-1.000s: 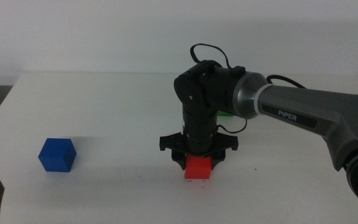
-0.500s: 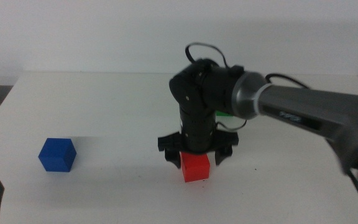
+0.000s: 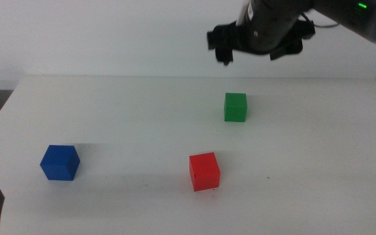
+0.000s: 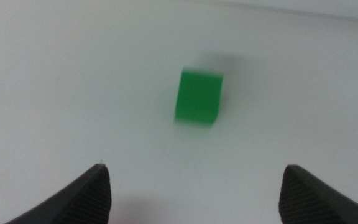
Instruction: Stack red cubes first, then green, then blue cubes in a specific spot.
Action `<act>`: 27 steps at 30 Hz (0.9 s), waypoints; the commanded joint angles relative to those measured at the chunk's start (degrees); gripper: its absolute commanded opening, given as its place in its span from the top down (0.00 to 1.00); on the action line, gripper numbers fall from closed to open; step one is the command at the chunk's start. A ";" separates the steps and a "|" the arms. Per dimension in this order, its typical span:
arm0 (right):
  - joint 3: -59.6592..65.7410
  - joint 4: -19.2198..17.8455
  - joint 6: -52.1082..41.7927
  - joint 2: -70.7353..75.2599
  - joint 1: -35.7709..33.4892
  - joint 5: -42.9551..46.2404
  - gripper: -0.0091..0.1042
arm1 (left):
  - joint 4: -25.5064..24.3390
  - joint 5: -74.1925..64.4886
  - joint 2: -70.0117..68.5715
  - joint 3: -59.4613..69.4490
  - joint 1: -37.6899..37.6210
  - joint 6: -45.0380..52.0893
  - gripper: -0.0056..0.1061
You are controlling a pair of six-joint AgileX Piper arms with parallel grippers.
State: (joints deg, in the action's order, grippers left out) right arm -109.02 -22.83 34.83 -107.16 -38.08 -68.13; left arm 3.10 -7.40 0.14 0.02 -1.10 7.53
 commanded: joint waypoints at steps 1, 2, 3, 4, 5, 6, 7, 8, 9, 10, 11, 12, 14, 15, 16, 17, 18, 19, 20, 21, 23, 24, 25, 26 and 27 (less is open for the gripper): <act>-6.81 2.27 -4.31 -6.18 4.06 -0.23 0.10 | -0.14 0.82 -0.14 -0.02 0.05 -0.09 0.11; -10.10 2.52 -5.26 -9.21 5.31 -0.70 0.10 | -0.14 0.82 -0.14 -0.02 0.05 -0.09 0.11; -13.37 2.52 -6.25 -12.33 6.25 -1.06 0.10 | -0.14 0.82 -0.14 -0.02 0.05 -0.09 0.11; -15.96 2.41 -6.95 -14.84 6.91 -1.29 0.10 | -0.14 0.82 -0.14 -0.02 0.05 -0.09 0.11; -19.01 2.41 -7.77 -17.78 7.30 -1.61 0.10 | -0.14 0.82 -0.14 -0.02 0.05 -0.09 0.11; -21.73 2.32 -8.04 -20.59 7.61 -1.78 0.10 | -0.14 0.82 -0.14 -0.02 0.05 -0.09 0.11; -24.08 2.16 -8.42 -22.60 7.67 -1.67 0.10 | -0.14 0.82 -0.14 -0.02 0.05 -0.09 0.11; -25.98 1.71 -8.73 -24.92 7.80 -1.54 0.10 | -0.14 0.82 -0.14 -0.02 0.05 -0.09 0.11; -27.32 0.76 -8.74 -26.91 7.90 -1.22 0.10 | -0.14 0.82 -0.14 -0.02 0.05 -0.09 0.11; -28.03 -0.39 -8.74 -28.55 7.90 -0.93 0.10 | -0.14 0.82 -0.14 -0.02 0.05 -0.09 0.11; -28.40 -0.87 -8.60 -29.82 7.91 -0.84 0.10 | -0.14 0.82 -0.14 -0.02 0.05 -0.09 0.11; -28.40 -1.05 -8.30 -30.80 8.16 -0.84 0.10 | -0.14 0.82 -0.14 -0.02 0.05 -0.09 0.11; -28.40 -0.87 -7.71 -32.20 8.45 -0.84 0.10 | -0.14 0.82 -0.14 -0.02 0.05 -0.09 0.11; -28.40 -0.68 -7.45 -32.84 8.57 -0.58 0.10 | -0.14 0.82 -0.14 -0.02 0.05 -0.09 0.11; -28.40 -0.54 -7.45 -33.37 8.92 -0.28 0.10 | -0.14 0.82 -0.14 -0.02 0.05 -0.09 0.11; -28.40 -0.54 -7.01 -33.75 9.17 0.41 0.10 | -0.14 0.82 -0.14 -0.02 0.05 -0.09 0.11; -28.40 -0.39 -6.41 -34.32 9.43 0.94 0.10 | -0.14 0.82 -0.14 -0.02 0.05 -0.09 0.11; -28.40 -0.24 -5.94 -34.61 9.46 1.50 0.10 | -0.14 0.82 -0.14 -0.02 0.05 -0.09 0.11; -28.40 0.00 -5.95 -34.94 9.58 2.14 0.10 | -0.14 0.82 -0.14 -0.02 0.05 -0.09 0.11; -28.40 0.49 -5.95 -35.19 9.85 2.46 0.10 | -0.14 0.82 -0.14 -0.02 0.05 -0.09 0.11; -28.40 1.21 -5.95 -35.68 10.12 3.24 0.10 | -0.14 0.82 -0.14 -0.02 0.05 -0.09 0.11; -28.40 1.69 -5.95 -36.04 10.23 3.50 0.10 | -0.14 0.82 -0.14 -0.02 0.05 -0.09 0.11; -28.40 2.09 -5.95 -36.17 10.48 3.59 0.10 | -0.14 0.82 -0.14 -0.02 0.05 -0.09 0.11; -28.40 2.40 -5.95 -36.51 10.58 3.57 0.10 | -0.14 0.82 -0.14 -0.02 0.05 -0.09 0.11; -28.40 2.49 -5.95 -36.72 10.70 3.61 0.10 | -0.14 0.82 -0.14 -0.02 0.05 -0.09 0.11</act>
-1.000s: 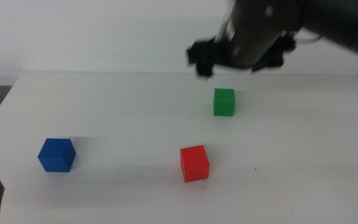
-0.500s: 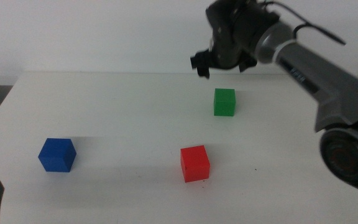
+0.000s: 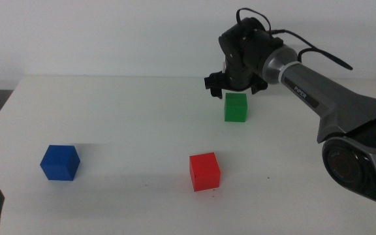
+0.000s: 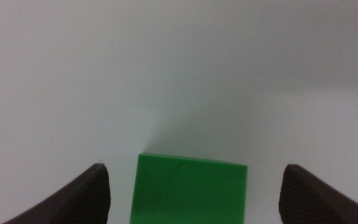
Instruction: Stack red cubes first, then green, then blue cubes in a specific spot.
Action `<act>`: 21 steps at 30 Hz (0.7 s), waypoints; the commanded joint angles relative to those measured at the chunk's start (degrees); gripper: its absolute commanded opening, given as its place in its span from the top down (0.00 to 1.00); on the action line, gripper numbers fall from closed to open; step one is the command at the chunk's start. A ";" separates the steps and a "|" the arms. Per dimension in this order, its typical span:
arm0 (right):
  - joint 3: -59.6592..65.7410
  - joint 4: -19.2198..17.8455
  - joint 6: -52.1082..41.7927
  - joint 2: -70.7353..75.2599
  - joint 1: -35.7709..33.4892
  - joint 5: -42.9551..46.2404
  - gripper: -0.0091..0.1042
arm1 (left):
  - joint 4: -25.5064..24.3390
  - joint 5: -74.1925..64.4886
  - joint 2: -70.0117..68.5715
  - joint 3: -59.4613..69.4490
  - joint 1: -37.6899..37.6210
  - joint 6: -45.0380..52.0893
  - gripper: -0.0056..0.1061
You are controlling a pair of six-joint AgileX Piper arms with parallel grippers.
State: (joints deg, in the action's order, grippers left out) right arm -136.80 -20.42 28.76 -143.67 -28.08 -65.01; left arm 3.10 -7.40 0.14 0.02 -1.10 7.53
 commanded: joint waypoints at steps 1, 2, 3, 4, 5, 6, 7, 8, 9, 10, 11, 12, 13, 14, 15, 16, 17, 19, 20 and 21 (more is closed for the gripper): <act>-0.62 0.21 0.12 -0.51 0.68 0.58 0.10 | -0.14 0.82 -0.14 -0.02 0.05 -0.09 0.11; -0.62 0.22 0.12 -0.64 0.68 0.58 0.10 | -0.14 0.82 -0.14 -0.02 0.05 -0.09 0.11; -0.62 0.33 -0.11 -1.15 0.68 0.58 0.10 | -0.14 0.82 -0.14 -0.02 0.05 -0.09 0.11; -0.62 0.66 -0.27 -1.31 0.68 0.83 0.10 | -0.14 0.82 -0.14 -0.02 0.05 -0.09 0.11; -0.62 1.05 -0.28 -1.69 0.68 1.07 0.11 | -0.14 0.82 -0.14 -0.02 0.05 -0.09 0.11; -0.62 1.50 -0.28 -1.95 0.72 1.49 0.13 | -0.14 0.82 -0.14 -0.02 0.05 -0.09 0.11; -0.62 1.75 -0.28 -2.26 0.81 1.73 0.15 | -0.14 0.82 -0.14 -0.02 0.05 -0.09 0.11; -0.62 1.86 -0.28 -2.41 0.81 1.87 0.18 | -0.14 0.82 -0.14 -0.02 0.05 -0.09 0.11; -0.62 1.86 -0.28 -2.72 0.81 2.16 0.22 | -0.14 0.82 -0.14 -0.02 0.05 -0.09 0.11; -0.62 1.86 -0.28 -2.89 0.81 2.37 0.28 | -0.14 0.82 -0.14 -0.02 0.05 -0.09 0.11; -0.62 1.86 -0.28 -2.99 0.81 2.65 0.36 | -0.14 0.82 -0.14 -0.02 0.05 -0.09 0.11; -0.62 1.86 -0.13 -3.11 0.93 3.11 0.45 | -0.14 0.82 -0.14 -0.02 0.05 -0.09 0.11; -0.62 1.99 -0.13 -3.11 1.05 3.21 0.53 | -0.14 0.82 -0.14 -0.02 0.05 -0.09 0.11; -0.62 2.28 -0.13 -3.11 1.05 3.36 0.63 | -0.14 0.82 -0.14 -0.02 0.05 -0.09 0.11; -0.62 2.60 -0.05 -2.86 1.29 3.36 0.74 | -0.14 0.82 -0.14 -0.02 0.05 -0.09 0.11; -0.33 2.60 0.10 -2.29 1.29 2.80 0.83 | -0.14 0.82 -0.14 -0.02 0.05 -0.09 0.11; 0.62 2.32 0.25 -0.70 1.17 1.90 0.93 | -0.14 0.82 -0.14 -0.02 0.05 -0.09 0.11; 4.65 0.14 0.77 4.62 -0.49 0.41 0.94 | -0.14 0.82 -0.14 -0.02 0.05 -0.09 0.11; 8.52 -1.19 1.36 8.81 -1.71 0.30 0.94 | -0.14 0.82 -0.14 -0.02 0.05 -0.09 0.11; 13.58 -2.40 2.48 13.68 -3.13 1.32 0.94 | -0.14 0.82 -0.14 -0.02 0.05 -0.09 0.11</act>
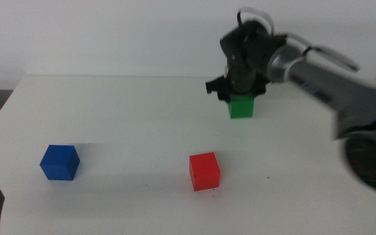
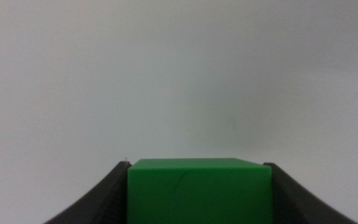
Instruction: Stack red cubes first, then green, then blue cubes in a specific spot.
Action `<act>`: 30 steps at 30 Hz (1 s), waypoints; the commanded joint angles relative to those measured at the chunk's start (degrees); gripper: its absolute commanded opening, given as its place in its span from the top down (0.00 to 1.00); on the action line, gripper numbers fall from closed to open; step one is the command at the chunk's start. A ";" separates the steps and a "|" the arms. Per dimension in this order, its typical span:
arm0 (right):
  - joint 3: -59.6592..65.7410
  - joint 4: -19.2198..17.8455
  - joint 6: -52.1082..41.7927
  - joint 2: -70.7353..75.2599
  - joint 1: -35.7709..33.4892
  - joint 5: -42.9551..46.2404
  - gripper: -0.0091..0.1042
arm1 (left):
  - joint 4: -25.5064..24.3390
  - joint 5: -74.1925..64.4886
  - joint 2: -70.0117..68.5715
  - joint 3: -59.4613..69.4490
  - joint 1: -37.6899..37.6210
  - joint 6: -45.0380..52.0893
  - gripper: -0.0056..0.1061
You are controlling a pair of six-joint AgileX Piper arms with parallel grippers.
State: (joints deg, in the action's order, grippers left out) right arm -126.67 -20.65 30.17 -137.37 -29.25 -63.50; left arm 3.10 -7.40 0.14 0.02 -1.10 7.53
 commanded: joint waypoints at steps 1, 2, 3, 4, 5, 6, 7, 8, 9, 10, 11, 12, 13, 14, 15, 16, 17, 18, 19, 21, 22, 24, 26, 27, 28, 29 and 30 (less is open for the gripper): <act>9.49 -3.26 2.40 12.71 -3.20 1.49 0.94 | -0.14 0.82 -0.14 -0.02 0.05 -0.09 0.11; 16.11 -4.36 3.96 18.18 -4.85 4.56 0.94 | -0.14 0.82 -0.14 -0.02 0.05 -0.09 0.11; 22.56 -5.49 5.47 23.35 -6.63 8.15 0.94 | -0.27 0.82 -0.14 -0.02 0.05 -0.09 0.11; 27.33 -6.55 7.03 27.03 -8.12 11.65 0.94 | -0.41 0.82 -0.14 -0.02 0.05 -0.09 0.11; 32.37 -7.95 9.20 30.86 -10.08 14.43 0.94 | -0.41 0.82 -0.14 -0.02 0.05 -0.09 0.11; 36.17 -9.25 11.83 33.67 -12.05 15.86 0.94 | -0.41 0.82 -0.14 -0.02 0.05 -0.09 0.11; 38.62 -10.10 14.10 35.36 -13.82 15.99 0.94 | -0.41 0.82 -0.14 -0.02 0.05 -0.09 0.11; 39.73 -10.27 15.26 35.92 -15.35 15.00 0.94 | -0.41 0.82 -0.14 -0.02 0.05 -0.09 0.11; 40.12 -10.35 15.38 36.04 -16.50 13.56 0.94 | -0.41 0.82 -0.14 -0.02 0.05 -0.09 0.11; 40.12 -10.35 15.24 35.62 -17.43 12.10 0.94 | -0.41 0.82 -0.14 -0.02 0.05 -0.09 0.11; 40.12 -10.61 15.15 35.14 -18.19 11.39 0.94 | -0.41 0.82 -0.14 -0.02 0.05 -0.09 0.11; 40.12 -10.60 15.26 34.51 -18.86 10.70 0.94 | -0.41 0.82 -0.14 -0.02 0.05 -0.09 0.11; 40.12 -10.28 15.26 33.99 -19.32 10.39 0.94 | -0.41 0.82 -0.14 -0.02 0.05 -0.09 0.11; 40.12 -10.15 15.67 33.48 -19.58 10.39 0.94 | -0.79 0.82 -0.14 -0.02 0.05 -0.09 0.11; 40.12 -10.15 16.49 32.79 -19.81 10.39 0.94 | -0.79 0.82 -0.14 -0.02 0.05 -0.09 0.11; 40.12 -10.06 16.60 32.23 -19.81 10.69 0.94 | -0.79 0.82 -0.14 -0.02 0.05 -0.09 0.11; 40.12 -9.88 16.60 31.65 -19.81 10.74 0.94 | -0.79 0.82 -0.14 -0.02 0.05 -0.09 0.11; 40.12 -9.71 16.60 31.01 -19.81 10.74 0.94 | -0.79 0.82 -0.14 -0.02 0.05 -0.09 0.11; 40.12 -9.44 16.60 30.33 -19.81 10.74 0.94 | -0.79 0.82 -0.14 -0.02 0.05 -0.09 0.11; 40.12 -8.78 16.60 29.13 -19.81 10.79 0.94 | -0.79 0.82 -0.14 -0.02 0.05 -0.09 0.11; 39.86 -8.52 16.79 28.48 -19.81 10.79 0.94 | -0.79 0.82 -0.14 -0.02 0.05 -0.09 0.11; 39.43 -8.01 16.94 27.37 -19.81 10.90 0.94 | -0.79 0.82 -0.14 -0.02 0.05 -0.09 0.11; 38.69 -7.77 17.16 26.42 -19.81 10.90 0.94 | -0.79 0.82 -0.14 -0.02 0.05 -0.09 0.11; 38.41 -7.48 17.16 25.94 -19.81 10.90 0.94 | -0.79 0.82 -0.14 -0.02 0.05 -0.09 0.11; 38.14 -7.35 17.16 25.53 -19.81 10.90 0.94 | -0.79 0.82 -0.14 -0.02 0.05 -0.09 0.11; 38.14 -7.25 17.16 25.33 -19.81 10.90 0.94 | -0.79 0.82 -0.14 -0.02 0.05 -0.09 0.11; 38.14 -7.25 17.16 25.06 -19.81 10.90 0.94 | -0.79 0.82 -0.14 -0.02 0.05 -0.09 0.11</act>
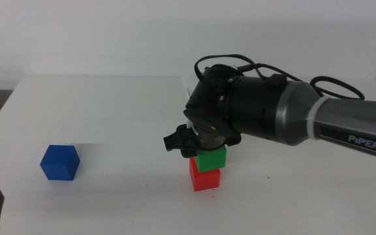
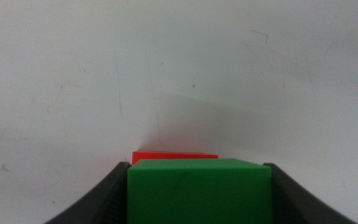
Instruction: Stack red cubes first, then green, then blue cubes in a specific spot.
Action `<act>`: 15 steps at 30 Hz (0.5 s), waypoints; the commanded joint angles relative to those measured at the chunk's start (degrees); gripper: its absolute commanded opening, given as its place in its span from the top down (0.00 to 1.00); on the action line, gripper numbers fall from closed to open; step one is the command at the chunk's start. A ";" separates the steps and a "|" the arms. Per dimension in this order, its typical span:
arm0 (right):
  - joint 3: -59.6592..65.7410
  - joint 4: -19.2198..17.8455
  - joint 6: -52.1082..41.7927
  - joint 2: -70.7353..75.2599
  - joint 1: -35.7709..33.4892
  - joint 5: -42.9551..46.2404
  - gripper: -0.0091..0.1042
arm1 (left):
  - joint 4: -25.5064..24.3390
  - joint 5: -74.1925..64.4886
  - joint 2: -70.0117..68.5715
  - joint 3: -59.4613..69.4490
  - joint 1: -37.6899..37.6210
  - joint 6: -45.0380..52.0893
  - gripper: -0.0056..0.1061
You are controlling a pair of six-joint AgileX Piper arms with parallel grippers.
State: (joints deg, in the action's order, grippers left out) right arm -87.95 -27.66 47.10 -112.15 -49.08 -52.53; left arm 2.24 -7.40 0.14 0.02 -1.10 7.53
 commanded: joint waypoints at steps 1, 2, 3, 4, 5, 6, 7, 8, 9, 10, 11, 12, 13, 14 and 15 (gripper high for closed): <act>-0.58 -0.24 0.23 -0.32 0.02 -0.07 0.94 | 0.07 0.82 -0.14 -0.02 0.05 -0.09 0.11; -0.68 -0.52 0.23 -0.63 0.02 -0.07 0.94 | 0.07 0.82 -0.14 -0.02 0.05 -0.09 0.11; -0.67 -0.51 0.23 -0.76 0.02 -0.07 0.94 | 0.07 0.82 -0.14 -0.02 0.05 -0.09 0.11; -0.67 -0.51 0.23 -1.18 0.02 -0.07 0.94 | 0.07 0.82 -0.14 -0.02 0.05 -0.09 0.11; -0.67 -0.62 0.23 -1.31 0.02 0.04 0.94 | 0.07 0.82 -0.14 -0.02 0.05 -0.09 0.11; -0.67 -0.62 0.23 -1.69 0.02 0.08 0.94 | 0.07 0.82 -0.14 -0.02 0.05 -0.09 0.11; -0.67 -0.62 0.23 -1.89 0.02 0.28 0.94 | 0.07 0.82 -0.14 -0.02 0.05 -0.09 0.11; -0.67 -0.62 0.57 -2.13 0.02 0.42 0.94 | 0.07 0.82 -0.14 -0.02 0.05 -0.09 0.11; -0.67 -0.72 1.06 -2.41 0.02 0.69 0.94 | 0.07 0.82 -0.14 -0.02 0.05 -0.09 0.11; -0.67 -0.72 1.08 -2.53 0.02 1.19 0.94 | 0.07 0.82 -0.14 -0.02 0.05 -0.09 0.11; -0.67 -0.72 1.08 -2.65 0.02 1.33 0.94 | 0.07 0.82 -0.14 -0.02 0.05 -0.09 0.11; -0.67 -0.72 1.08 -2.66 0.02 1.46 0.94 | 0.07 0.82 -0.14 -0.02 0.05 -0.09 0.11; -0.67 -0.72 1.32 -2.66 0.02 1.49 0.94 | 0.07 0.82 -0.14 -0.02 0.05 -0.09 0.11; -0.67 -0.72 1.33 -2.66 0.02 1.49 0.94 | 0.07 0.82 -0.14 -0.02 0.05 -0.09 0.11; -0.67 -0.72 1.33 -2.66 0.02 1.49 0.94 | 0.07 0.82 -0.14 -0.02 0.05 -0.09 0.11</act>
State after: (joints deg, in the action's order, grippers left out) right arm -88.20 -28.01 48.12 -114.54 -49.08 -51.16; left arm 2.24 -7.40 0.14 0.02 -1.10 7.53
